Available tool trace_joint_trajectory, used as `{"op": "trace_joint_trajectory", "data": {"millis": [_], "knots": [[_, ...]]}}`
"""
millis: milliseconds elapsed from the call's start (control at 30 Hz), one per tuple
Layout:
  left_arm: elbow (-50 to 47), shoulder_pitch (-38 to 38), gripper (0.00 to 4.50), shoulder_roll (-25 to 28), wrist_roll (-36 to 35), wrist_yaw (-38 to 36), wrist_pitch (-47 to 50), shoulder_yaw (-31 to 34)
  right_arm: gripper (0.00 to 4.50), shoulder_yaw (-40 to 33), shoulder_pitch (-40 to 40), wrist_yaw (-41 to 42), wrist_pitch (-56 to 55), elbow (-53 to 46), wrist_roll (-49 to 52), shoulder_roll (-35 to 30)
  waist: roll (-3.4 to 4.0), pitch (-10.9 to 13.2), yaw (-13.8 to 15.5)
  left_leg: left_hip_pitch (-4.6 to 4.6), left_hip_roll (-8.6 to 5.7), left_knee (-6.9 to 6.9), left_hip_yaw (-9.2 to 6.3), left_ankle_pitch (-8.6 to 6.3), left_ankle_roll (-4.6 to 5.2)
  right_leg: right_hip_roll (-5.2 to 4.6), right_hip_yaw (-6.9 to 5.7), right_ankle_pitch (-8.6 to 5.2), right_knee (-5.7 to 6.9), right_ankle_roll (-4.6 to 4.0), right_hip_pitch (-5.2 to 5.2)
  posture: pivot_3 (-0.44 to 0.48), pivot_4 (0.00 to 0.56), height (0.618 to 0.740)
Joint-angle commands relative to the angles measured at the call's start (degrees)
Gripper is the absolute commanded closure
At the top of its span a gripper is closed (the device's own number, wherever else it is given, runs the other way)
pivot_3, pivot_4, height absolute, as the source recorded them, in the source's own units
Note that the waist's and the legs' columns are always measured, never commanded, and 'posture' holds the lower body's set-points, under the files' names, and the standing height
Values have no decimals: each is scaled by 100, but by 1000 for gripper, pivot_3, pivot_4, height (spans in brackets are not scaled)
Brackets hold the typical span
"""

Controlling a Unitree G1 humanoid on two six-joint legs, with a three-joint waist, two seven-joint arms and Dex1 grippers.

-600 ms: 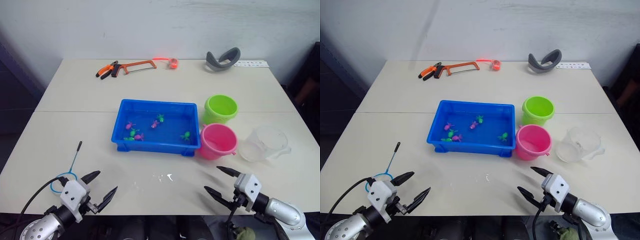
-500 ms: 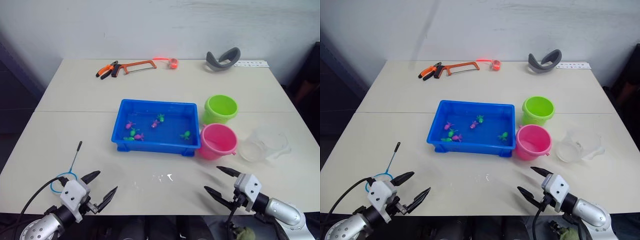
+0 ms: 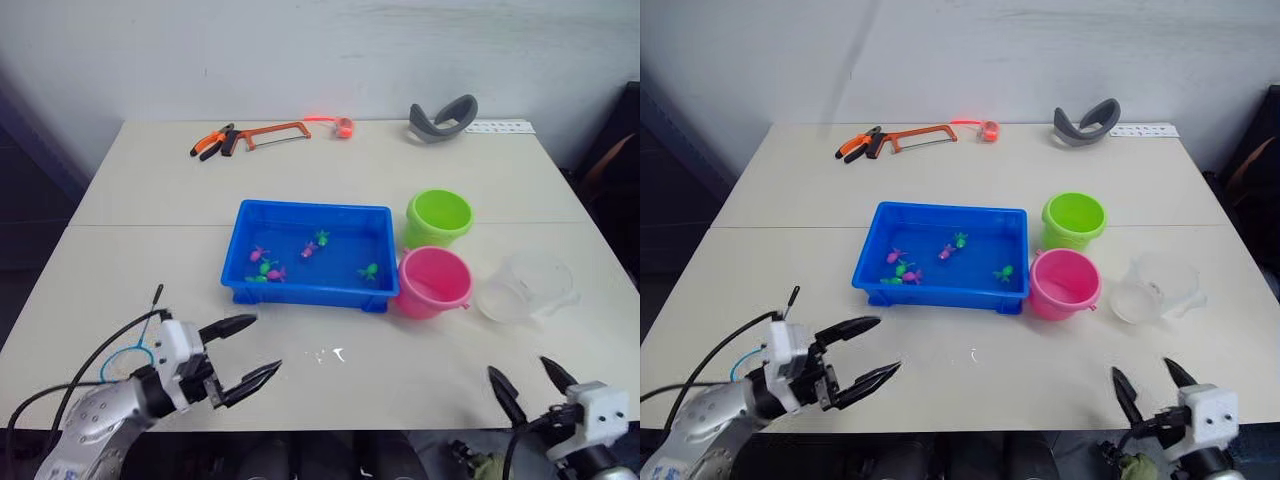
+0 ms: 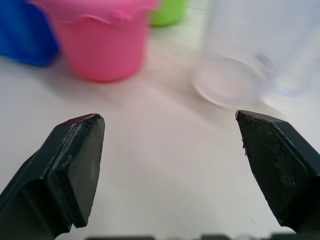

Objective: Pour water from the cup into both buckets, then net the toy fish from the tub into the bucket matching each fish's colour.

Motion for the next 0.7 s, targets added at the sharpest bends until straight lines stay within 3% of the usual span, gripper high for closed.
{"op": "trace_joint_trajectory", "data": {"millis": [33, 300, 500, 700], "knots": [[-410, -321, 19, -11, -319, 149, 290, -115, 0, -348, -102, -430, -72, 84, 115, 215, 3, -2, -6, 10, -2, -16, 5, 6, 2, 0, 6, -1, -1, -1, 2, 0, 150, 740], [-725, -1060, 19, -80, -762, 496, 982, -416, 0, -916, -1643, -1318, 582, 1121, 4, -417, 11, -6, -22, 40, -4, -39, 24, 36, -17, 7, 20, -7, 13, -11, 6, 0, 150, 740], [-799, -1300, 19, -141, -904, 568, 1220, -612, 0, -1051, -2675, -1252, 764, 2225, 79, -984, 11, -6, 2, 51, -3, -42, 20, 46, -21, 17, 13, -8, 20, -14, 19, 0, 150, 740], [-831, -1380, 19, -178, -873, 622, 1258, -682, 0, -994, -3166, -1229, 779, 2661, 43, -1176, 11, -6, -4, 56, -4, -40, 22, 50, -15, 18, 13, -7, 19, -12, 28, 0, 150, 740]]}}
